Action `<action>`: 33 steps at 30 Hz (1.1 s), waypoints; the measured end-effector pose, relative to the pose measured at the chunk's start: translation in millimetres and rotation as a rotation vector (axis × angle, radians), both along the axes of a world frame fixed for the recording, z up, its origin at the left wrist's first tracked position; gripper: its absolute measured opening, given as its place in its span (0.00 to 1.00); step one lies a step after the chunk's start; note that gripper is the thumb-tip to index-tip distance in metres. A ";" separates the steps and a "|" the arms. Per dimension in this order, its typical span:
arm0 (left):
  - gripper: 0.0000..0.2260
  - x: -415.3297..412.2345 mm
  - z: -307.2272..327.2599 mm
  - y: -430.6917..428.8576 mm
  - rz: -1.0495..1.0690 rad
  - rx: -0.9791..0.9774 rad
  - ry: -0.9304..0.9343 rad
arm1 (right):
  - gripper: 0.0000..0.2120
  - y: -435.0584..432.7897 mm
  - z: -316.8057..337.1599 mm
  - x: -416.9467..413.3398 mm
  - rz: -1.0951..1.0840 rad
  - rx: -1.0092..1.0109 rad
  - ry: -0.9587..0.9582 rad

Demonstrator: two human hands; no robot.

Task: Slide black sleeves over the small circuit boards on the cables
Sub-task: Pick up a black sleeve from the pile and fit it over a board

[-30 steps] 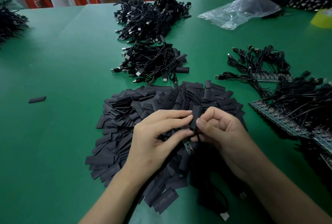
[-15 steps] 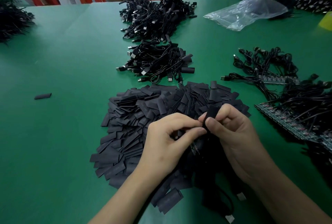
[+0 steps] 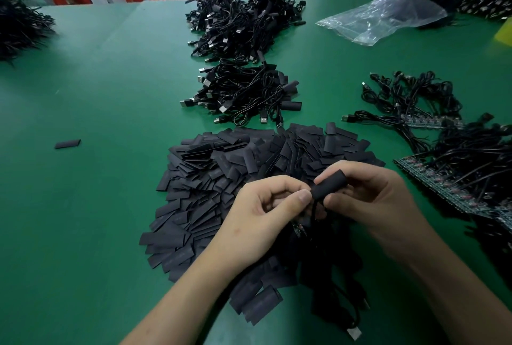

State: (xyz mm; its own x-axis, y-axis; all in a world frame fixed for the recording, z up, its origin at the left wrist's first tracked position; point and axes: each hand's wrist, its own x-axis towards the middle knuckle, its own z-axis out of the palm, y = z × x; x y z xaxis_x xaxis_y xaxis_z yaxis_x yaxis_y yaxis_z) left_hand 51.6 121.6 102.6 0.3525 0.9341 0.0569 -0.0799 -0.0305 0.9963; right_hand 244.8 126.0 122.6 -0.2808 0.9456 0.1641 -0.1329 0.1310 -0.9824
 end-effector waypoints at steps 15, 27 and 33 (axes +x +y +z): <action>0.05 2.9 1.9 -0.9 -0.002 -0.157 -0.186 | 0.15 3.5 -9.1 -0.7 -0.076 0.120 -0.042; 0.08 -0.4 6.3 -0.9 -0.068 -0.229 -0.220 | 0.14 2.6 -11.8 -2.6 -0.044 0.135 -0.006; 0.07 2.0 4.6 -0.8 -0.028 -0.227 -0.218 | 0.09 1.0 -12.9 -2.0 -0.076 0.228 -0.081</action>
State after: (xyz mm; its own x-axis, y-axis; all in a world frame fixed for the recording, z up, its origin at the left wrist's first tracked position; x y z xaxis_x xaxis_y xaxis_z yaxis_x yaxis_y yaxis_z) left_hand 53.6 120.8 107.1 0.3807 0.9216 -0.0752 -0.2902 0.1963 0.9366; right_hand 242.8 127.0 109.8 -0.2308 0.9058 0.3553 -0.0362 0.3569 -0.9334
